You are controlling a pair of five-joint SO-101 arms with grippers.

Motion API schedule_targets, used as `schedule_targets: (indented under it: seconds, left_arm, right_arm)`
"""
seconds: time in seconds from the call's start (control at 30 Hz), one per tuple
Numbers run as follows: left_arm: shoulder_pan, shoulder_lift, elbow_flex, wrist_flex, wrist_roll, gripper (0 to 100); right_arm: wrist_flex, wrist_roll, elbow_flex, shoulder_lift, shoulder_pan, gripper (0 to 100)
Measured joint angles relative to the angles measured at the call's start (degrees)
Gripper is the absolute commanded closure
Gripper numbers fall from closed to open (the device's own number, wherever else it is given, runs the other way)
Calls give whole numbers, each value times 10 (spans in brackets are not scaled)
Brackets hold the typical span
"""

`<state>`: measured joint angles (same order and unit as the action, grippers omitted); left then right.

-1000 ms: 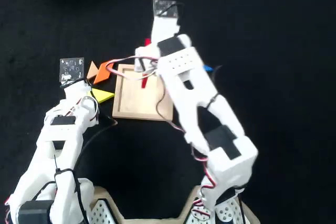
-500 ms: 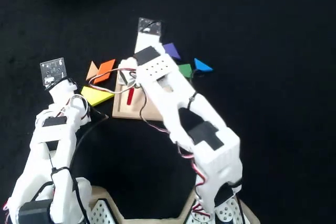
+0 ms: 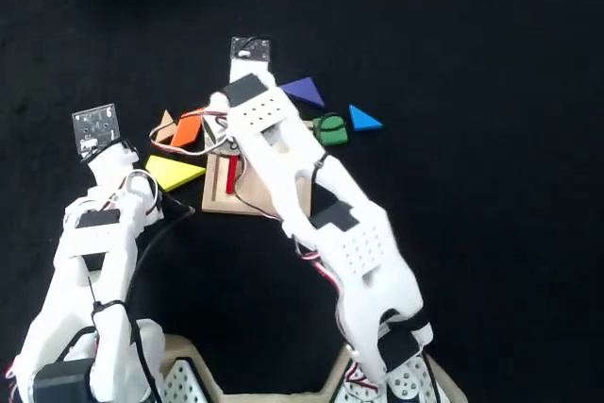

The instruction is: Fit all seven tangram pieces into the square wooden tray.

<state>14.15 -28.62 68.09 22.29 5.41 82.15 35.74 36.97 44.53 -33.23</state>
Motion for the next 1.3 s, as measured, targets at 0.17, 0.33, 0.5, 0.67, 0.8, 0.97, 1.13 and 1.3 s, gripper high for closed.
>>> schedule_targets:
  seconds: [0.17, 0.33, 0.5, 0.67, 0.8, 0.97, 1.13, 1.3]
  left_arm:
    - [0, 0, 0, 0, 0, 939]
    - [0, 0, 0, 0, 0, 939]
    - [0, 0, 0, 0, 0, 939]
    - [0, 0, 0, 0, 0, 939]
    - [0, 0, 0, 0, 0, 939]
    - [0, 0, 0, 0, 0, 939]
    - [-4, 0, 0, 0, 0, 939]
    - [-5, 0, 0, 0, 0, 939]
  right_arm:
    - [41, -4, 73, 51, 1, 927]
    - [113, -58, 142, 82, 1, 851]
    - [165, -105, 216, 85, 2, 850]
    - [167, -121, 236, 85, 3, 850]
    - [167, -133, 237, 88, 25, 850]
    - [167, -184, 222, 88, 77, 851]
    - [168, -220, 189, 89, 104, 878]
    - [168, -224, 158, 89, 104, 939]
